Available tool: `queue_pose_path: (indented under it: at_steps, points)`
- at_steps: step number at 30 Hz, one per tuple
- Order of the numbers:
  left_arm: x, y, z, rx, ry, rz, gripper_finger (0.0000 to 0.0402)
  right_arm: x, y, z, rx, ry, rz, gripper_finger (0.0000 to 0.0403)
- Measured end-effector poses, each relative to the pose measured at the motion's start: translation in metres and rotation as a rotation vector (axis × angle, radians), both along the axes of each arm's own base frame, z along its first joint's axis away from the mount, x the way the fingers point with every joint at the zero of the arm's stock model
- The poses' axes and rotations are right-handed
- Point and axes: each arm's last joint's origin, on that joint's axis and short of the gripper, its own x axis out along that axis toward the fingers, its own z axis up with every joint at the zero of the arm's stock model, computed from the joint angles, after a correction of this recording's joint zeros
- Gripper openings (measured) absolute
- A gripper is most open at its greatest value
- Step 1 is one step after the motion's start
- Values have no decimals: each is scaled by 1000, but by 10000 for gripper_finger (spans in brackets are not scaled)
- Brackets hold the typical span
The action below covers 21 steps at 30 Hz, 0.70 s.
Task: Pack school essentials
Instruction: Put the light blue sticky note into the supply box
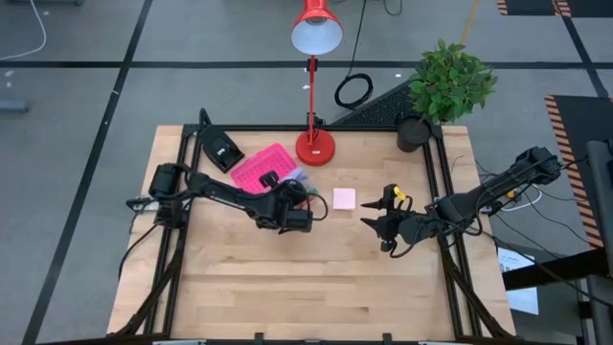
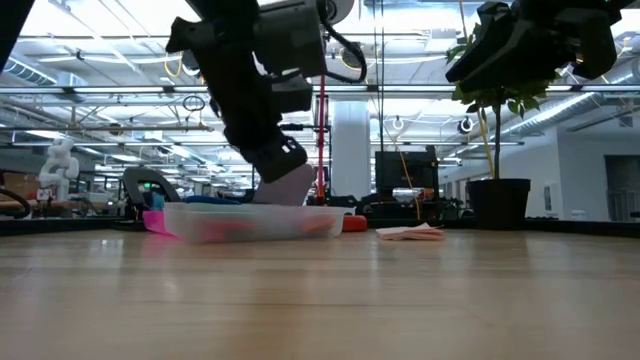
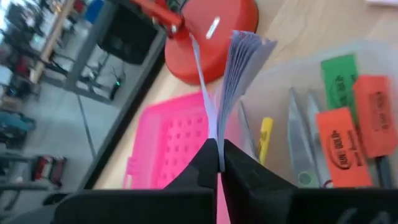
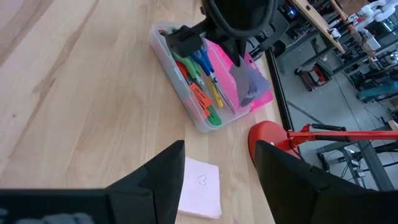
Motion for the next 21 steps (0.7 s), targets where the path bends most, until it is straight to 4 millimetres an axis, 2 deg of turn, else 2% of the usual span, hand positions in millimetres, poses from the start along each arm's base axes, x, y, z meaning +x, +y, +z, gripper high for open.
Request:
queue_pose_path:
  at_steps: [4, 14, 21]
  points:
    - [0, 6, -3, -66, 6, 10, 11, 0, 0, 0, 0, 0, 0, 187]
    - [3, 7, -4, -156, -9, -7, 103, 0, 0, 0, 0, 0, 0, 187]
    - [3, 4, -4, -266, -1, -35, 137, 0, 0, 0, -1, 0, 1, 187]
